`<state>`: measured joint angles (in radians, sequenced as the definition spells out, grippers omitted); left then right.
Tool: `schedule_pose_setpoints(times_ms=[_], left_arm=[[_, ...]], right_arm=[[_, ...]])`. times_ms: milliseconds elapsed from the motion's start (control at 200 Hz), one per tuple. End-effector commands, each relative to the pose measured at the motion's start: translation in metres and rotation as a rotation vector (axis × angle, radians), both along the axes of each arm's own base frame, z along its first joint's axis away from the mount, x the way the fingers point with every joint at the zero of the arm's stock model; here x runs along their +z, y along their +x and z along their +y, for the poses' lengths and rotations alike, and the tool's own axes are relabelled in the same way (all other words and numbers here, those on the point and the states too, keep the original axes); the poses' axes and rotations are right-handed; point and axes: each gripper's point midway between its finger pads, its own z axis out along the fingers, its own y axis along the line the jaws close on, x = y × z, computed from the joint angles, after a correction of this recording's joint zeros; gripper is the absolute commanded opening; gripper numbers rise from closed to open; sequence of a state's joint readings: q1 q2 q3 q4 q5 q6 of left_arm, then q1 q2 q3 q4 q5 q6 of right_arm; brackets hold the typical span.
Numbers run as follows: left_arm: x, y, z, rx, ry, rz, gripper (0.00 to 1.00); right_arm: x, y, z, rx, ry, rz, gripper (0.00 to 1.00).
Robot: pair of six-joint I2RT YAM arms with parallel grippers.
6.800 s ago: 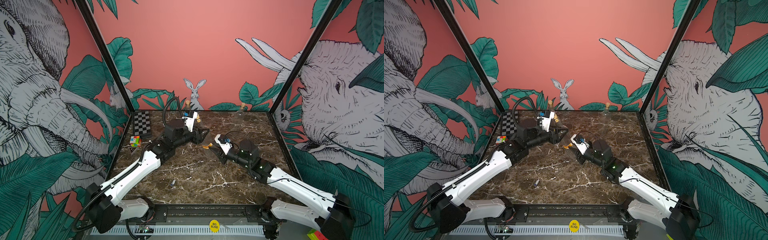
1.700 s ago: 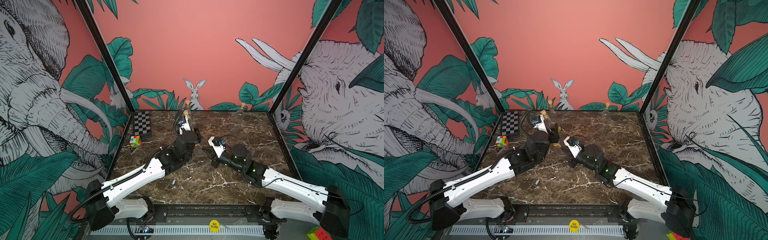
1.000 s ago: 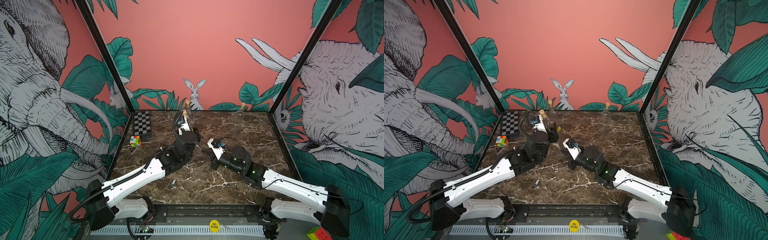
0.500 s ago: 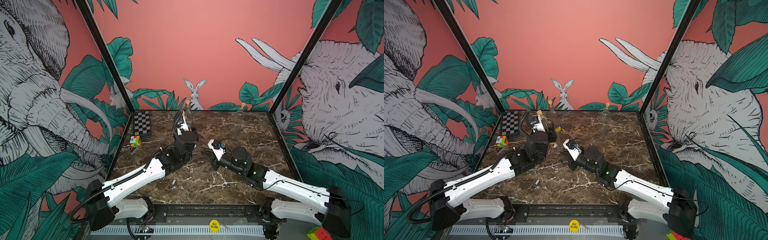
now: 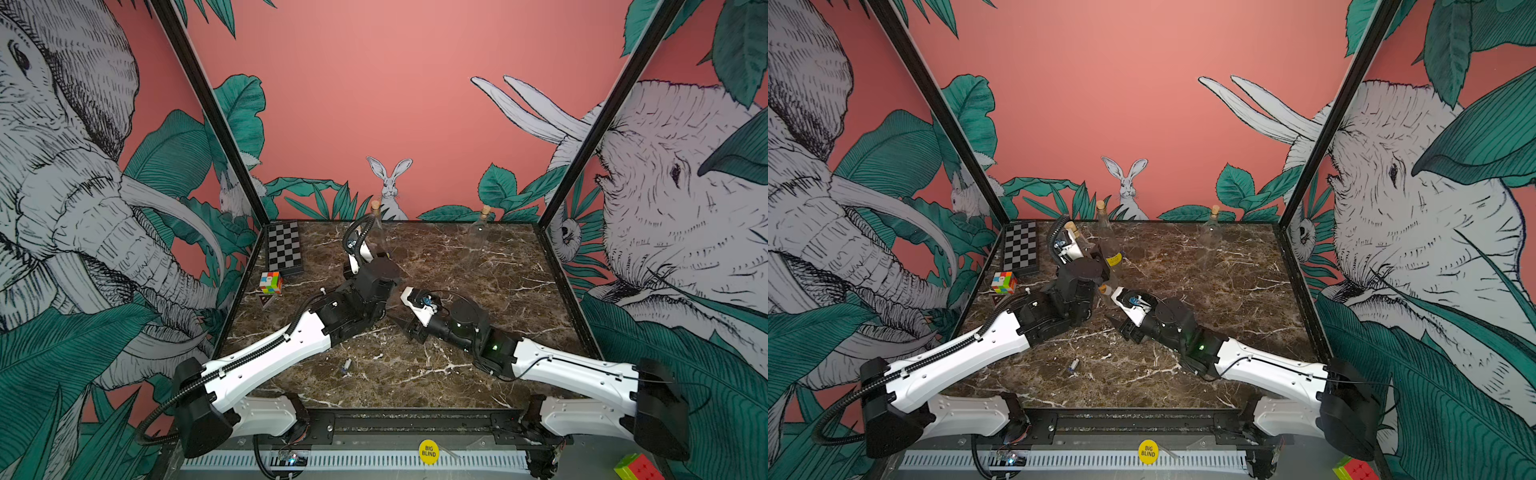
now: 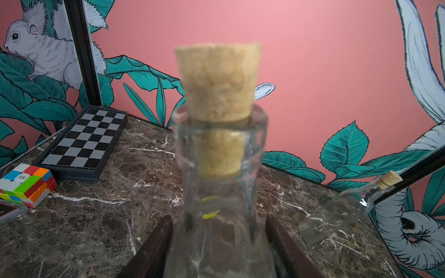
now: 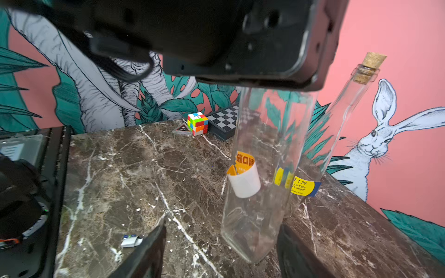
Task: Remove the label from the bottle
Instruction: Tear open the label from the bottle.
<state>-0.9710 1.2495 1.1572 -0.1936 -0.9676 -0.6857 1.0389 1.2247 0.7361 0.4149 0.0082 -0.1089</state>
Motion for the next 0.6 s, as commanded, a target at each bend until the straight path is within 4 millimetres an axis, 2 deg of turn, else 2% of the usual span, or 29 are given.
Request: schedule_pose_setpoints(times_ms=[0, 295, 595], left_arm=[[0.025, -0.002, 0.006, 0.035, -0.092, -0.047, 0.00], [0.024, -0.002, 0.003, 0.026, -0.103, -0.044, 0.00], [0.025, -0.002, 0.002, 0.022, -0.108, -0.046, 0.00]], right_arm=[[0.039, 0.012, 0.005, -0.051, 0.085, -0.110, 0.70], [0.044, 0.021, 0.014, -0.071, 0.106, -0.127, 0.59], [0.035, 0.018, 0.026, -0.030, 0.079, -0.109, 0.48]])
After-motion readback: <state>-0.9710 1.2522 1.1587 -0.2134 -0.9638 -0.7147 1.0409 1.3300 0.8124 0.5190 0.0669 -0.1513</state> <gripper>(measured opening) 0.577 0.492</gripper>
